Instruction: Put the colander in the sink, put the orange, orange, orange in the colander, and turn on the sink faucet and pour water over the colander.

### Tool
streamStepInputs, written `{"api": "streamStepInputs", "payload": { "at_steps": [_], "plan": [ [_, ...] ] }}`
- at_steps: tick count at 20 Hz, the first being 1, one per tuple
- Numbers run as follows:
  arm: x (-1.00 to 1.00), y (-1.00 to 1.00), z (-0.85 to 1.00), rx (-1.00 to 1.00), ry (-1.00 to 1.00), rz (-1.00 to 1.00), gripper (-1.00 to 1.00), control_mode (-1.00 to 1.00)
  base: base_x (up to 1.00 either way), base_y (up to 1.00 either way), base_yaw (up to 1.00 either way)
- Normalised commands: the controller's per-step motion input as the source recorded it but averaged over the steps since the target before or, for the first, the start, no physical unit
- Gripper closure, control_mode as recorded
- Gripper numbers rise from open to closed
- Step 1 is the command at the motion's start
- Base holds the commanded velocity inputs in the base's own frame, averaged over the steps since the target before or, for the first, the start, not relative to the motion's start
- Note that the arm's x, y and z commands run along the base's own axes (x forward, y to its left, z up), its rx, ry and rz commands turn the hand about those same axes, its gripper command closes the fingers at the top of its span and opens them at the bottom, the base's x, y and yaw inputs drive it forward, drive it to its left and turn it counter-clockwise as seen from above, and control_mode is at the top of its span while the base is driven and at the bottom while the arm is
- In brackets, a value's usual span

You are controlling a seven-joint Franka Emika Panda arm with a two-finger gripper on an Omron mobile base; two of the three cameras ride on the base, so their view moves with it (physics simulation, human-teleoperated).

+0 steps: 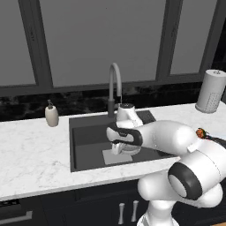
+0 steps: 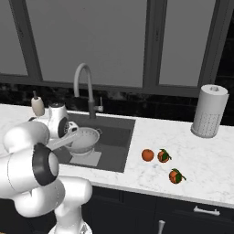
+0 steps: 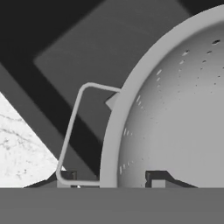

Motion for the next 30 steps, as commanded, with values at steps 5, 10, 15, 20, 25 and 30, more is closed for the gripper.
{"api": "streamStepInputs", "payload": {
  "at_steps": [5, 10, 15, 20, 25, 30],
  "plan": [
    [0.25, 0.2, -0.56, 0.0, 0.0, 0.0, 1.0, -1.0, 0.0, 0.0, 0.0],
    [0.36, 0.49, -0.54, 0.0, 0.0, 0.0, 1.0, -1.0, 0.0, 0.0, 0.0],
    [0.57, 0.37, -0.34, 0.0, 0.0, 0.0, 1.0, -1.0, 0.0, 0.0, 0.0],
    [0.49, 0.06, -0.28, 0.0, 0.0, 0.0, 1.0, -1.0, 0.0, 0.0, 0.0],
    [0.07, -0.29, -0.23, 0.0, 0.0, 0.0, 1.0, -1.0, 0.0, 0.0, 0.0],
    [-0.02, -0.4, -0.39, 0.0, -0.05, 0.0, 1.0, -1.0, 0.0, 0.0, 0.0]
  ]
}}
